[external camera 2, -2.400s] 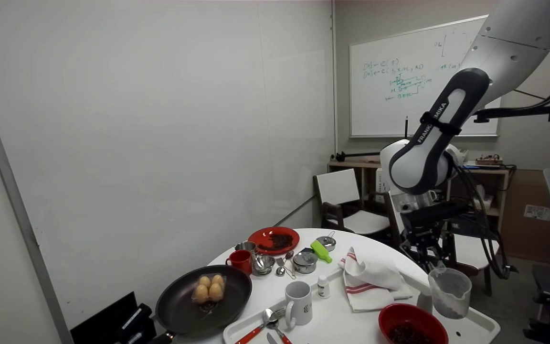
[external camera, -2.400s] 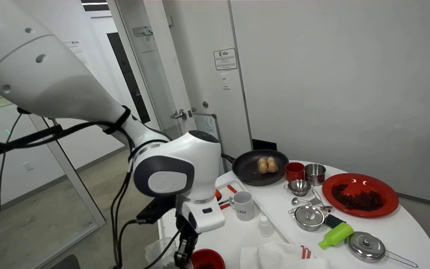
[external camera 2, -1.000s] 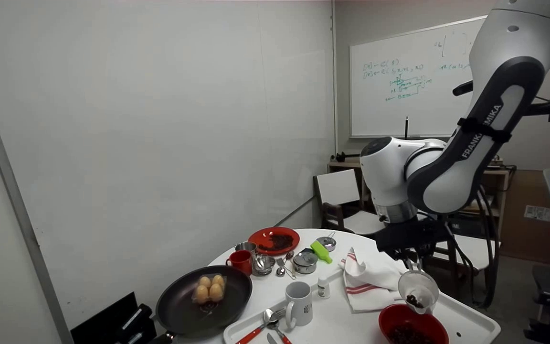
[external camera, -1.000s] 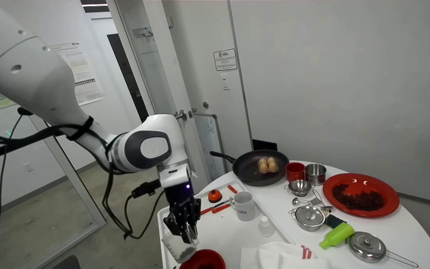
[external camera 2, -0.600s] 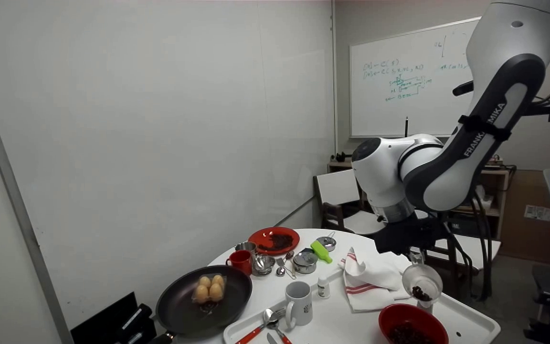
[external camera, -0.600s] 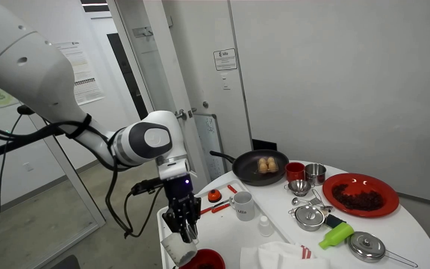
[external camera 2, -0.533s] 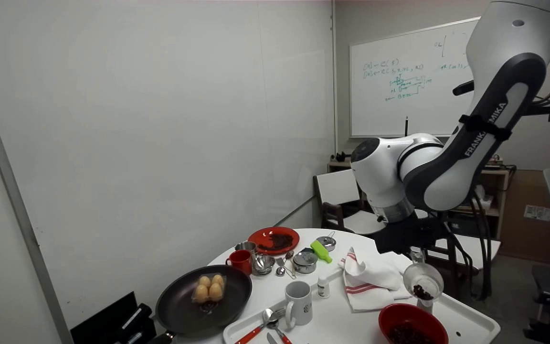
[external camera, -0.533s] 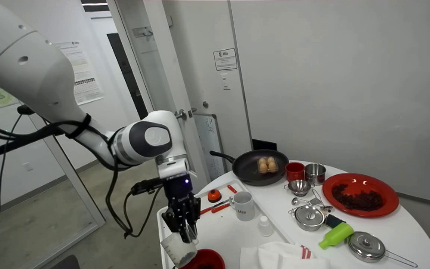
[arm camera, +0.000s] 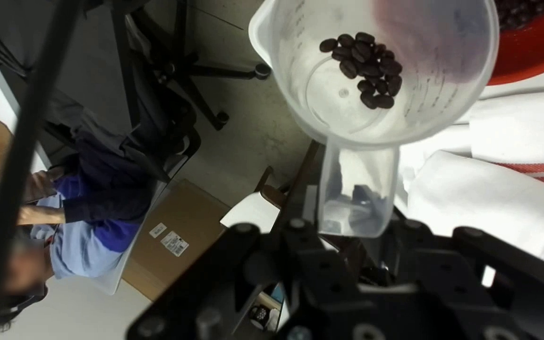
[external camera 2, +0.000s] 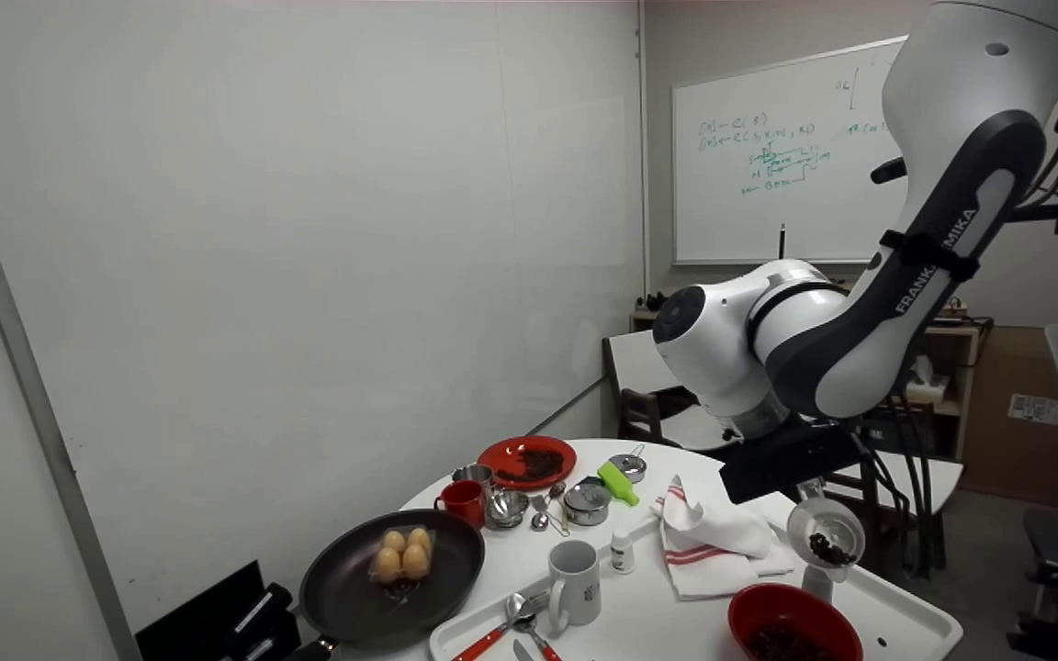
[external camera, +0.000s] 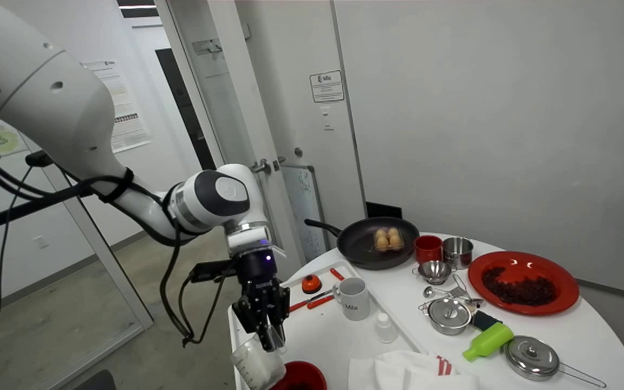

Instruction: Pour the contents of the jar into the red bowl

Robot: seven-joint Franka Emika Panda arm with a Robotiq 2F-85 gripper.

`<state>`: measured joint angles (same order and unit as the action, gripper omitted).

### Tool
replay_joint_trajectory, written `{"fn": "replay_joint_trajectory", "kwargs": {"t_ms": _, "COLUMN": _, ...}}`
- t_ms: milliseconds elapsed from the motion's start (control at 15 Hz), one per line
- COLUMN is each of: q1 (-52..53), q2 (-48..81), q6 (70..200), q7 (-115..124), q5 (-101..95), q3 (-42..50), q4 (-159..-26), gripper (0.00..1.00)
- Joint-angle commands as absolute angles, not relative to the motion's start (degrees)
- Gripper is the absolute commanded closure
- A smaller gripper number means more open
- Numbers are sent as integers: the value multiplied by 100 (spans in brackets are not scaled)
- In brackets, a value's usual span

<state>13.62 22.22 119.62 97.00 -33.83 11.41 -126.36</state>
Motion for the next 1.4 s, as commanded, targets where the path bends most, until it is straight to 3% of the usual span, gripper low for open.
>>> {"fn": "replay_joint_trajectory", "kwargs": {"t_ms": 0, "q1": 1271, "q2": 2695, "q6": 11506, "q7": 9915, "q5": -3704, "q3": 896, "q4": -12144, "gripper": 90}}
{"fn": "replay_joint_trajectory", "kwargs": {"t_ms": 1333, "q1": 1436, "q2": 4476, "q6": 9782, "q7": 10457, "q5": -5060, "q3": 595, "q4": -10348, "gripper": 90}}
